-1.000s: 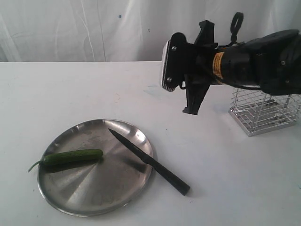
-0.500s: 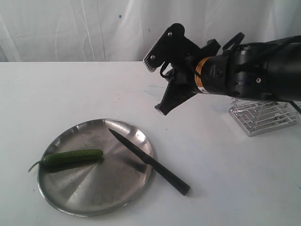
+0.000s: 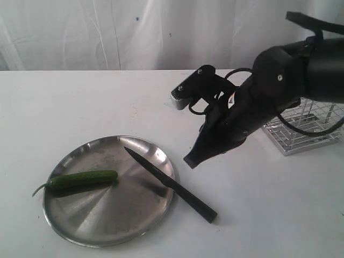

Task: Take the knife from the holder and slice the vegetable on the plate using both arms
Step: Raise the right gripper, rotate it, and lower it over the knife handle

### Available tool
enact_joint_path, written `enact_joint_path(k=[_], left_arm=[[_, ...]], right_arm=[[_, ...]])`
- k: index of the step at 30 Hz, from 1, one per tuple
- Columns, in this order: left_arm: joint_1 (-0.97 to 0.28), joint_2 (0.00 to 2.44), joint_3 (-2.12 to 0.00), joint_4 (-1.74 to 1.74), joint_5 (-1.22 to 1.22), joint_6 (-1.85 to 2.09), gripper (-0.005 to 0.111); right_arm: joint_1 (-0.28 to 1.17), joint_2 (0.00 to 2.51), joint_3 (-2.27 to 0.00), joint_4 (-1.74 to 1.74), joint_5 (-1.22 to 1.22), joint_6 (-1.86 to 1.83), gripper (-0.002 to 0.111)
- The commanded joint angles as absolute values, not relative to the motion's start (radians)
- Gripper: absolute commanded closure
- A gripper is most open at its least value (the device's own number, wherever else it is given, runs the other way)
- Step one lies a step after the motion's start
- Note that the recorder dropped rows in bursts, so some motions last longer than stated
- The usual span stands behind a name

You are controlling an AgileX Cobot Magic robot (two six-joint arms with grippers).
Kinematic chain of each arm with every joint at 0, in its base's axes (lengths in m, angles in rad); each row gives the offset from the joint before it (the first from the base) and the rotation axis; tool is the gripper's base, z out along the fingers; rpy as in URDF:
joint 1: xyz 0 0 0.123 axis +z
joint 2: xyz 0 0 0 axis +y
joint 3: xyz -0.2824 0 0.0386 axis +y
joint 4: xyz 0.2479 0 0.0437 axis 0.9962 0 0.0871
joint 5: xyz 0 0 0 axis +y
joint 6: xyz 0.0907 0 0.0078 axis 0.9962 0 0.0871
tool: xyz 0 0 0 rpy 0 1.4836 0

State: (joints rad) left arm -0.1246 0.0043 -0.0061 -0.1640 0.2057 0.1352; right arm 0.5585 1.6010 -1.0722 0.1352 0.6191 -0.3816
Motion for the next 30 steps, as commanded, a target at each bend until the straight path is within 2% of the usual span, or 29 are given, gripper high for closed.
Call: enact_joint_path(k=[1, 6, 9, 15, 17, 20, 25, 27, 30], left_arm=[[-0.122, 0.000, 0.000, -0.173, 0.201, 0.134, 0.107], [-0.122, 0.000, 0.000, -0.173, 0.201, 0.134, 0.107], [-0.122, 0.000, 0.000, -0.173, 0.202, 0.134, 0.107], [-0.122, 0.000, 0.000, -0.173, 0.202, 0.134, 0.107], [-0.122, 0.000, 0.000, -0.173, 0.202, 0.134, 0.107], [-0.122, 0.000, 0.000, -0.173, 0.202, 0.134, 0.107], [-0.122, 0.000, 0.000, -0.173, 0.202, 0.134, 0.107], [-0.122, 0.000, 0.000, -0.173, 0.202, 0.134, 0.107], [-0.122, 0.000, 0.000, -0.173, 0.202, 0.134, 0.107]], right_arm=[[0.482, 1.634, -1.148, 0.326, 0.748, -0.463, 0.108], [0.295, 1.814, -1.289, 0.657, 1.199, -0.735, 0.108], [0.244, 1.901, -1.304, 0.802, 1.221, -0.876, 0.108], [0.242, 1.988, -1.304, 0.810, 1.221, -0.969, 0.106], [0.242, 2.004, -1.304, 0.810, 1.221, -0.992, 0.100], [0.242, 2.029, -1.304, 0.812, 1.221, -0.992, 0.082], [0.265, 2.049, -1.304, 0.812, 1.221, -0.992, 0.043], [0.282, 2.050, -1.304, 0.812, 1.194, -0.994, 0.037], [0.310, 2.050, -1.304, 0.804, 1.162, -1.049, 0.037]])
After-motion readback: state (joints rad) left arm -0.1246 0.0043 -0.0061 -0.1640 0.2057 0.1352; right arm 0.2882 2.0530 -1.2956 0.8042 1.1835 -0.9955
